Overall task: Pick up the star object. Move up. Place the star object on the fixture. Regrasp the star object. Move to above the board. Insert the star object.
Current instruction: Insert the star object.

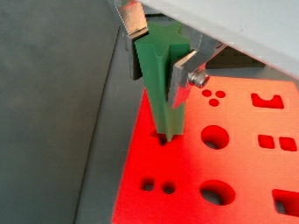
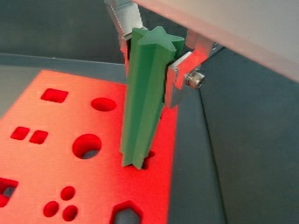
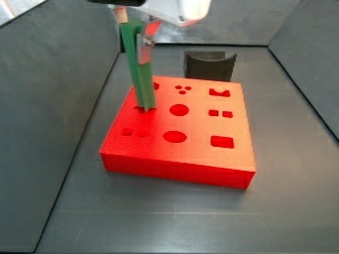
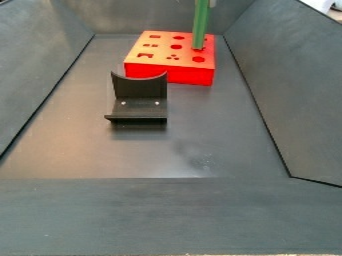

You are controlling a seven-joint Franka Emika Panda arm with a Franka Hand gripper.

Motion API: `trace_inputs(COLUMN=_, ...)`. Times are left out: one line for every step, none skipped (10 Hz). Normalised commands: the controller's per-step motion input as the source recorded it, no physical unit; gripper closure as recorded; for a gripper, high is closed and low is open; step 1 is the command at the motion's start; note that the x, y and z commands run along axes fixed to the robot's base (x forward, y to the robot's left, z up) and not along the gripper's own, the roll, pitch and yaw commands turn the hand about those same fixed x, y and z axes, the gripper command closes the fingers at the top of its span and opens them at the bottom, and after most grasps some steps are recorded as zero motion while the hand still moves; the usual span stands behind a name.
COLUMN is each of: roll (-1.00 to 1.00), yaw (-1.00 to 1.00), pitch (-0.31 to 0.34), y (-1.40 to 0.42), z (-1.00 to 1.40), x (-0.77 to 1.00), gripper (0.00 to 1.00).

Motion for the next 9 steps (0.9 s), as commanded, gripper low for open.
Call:
trace_inputs(roll=-0.03, yaw=-0.09, pitch=0.0, y=0.0, z=0.0, x=-0.1, gripper=1.0)
trace_inputs(roll=-0.01, yaw=-0.19, pitch=0.0, y=0.0, z=0.0, x=-0.15, gripper=1.0)
trace_inputs(roll=-0.08, yaw=-0.23, pitch=-0.01, y=0.0, z=-0.06, x=-0.01, gripper=1.0)
trace_inputs(roll=-0.08, yaw=-0.19, pitch=-0.014, y=0.0, z=-0.05, x=0.0, gripper=1.0)
trace_inputs(roll=-0.06, yaw=-0.17, pitch=0.0, y=0.0, z=-0.01, x=0.0, gripper=1.0)
trace_inputs(roll=-0.05, yaw=-0.16, pitch=0.0, y=0.0, z=0.0, x=0.0, gripper=1.0)
trace_inputs(roll=-0.06, yaw=-0.17, pitch=0.0, y=0.0, z=-0.01, x=0.0, gripper=1.0)
trace_inputs(roll=-0.07, yaw=-0.21, pitch=0.0, y=0.0, z=-0.07, x=0.02, gripper=1.0)
trace_inputs(roll=-0.08, yaw=-0.23, pitch=0.0, y=0.0, z=-0.1, x=0.08, gripper=1.0)
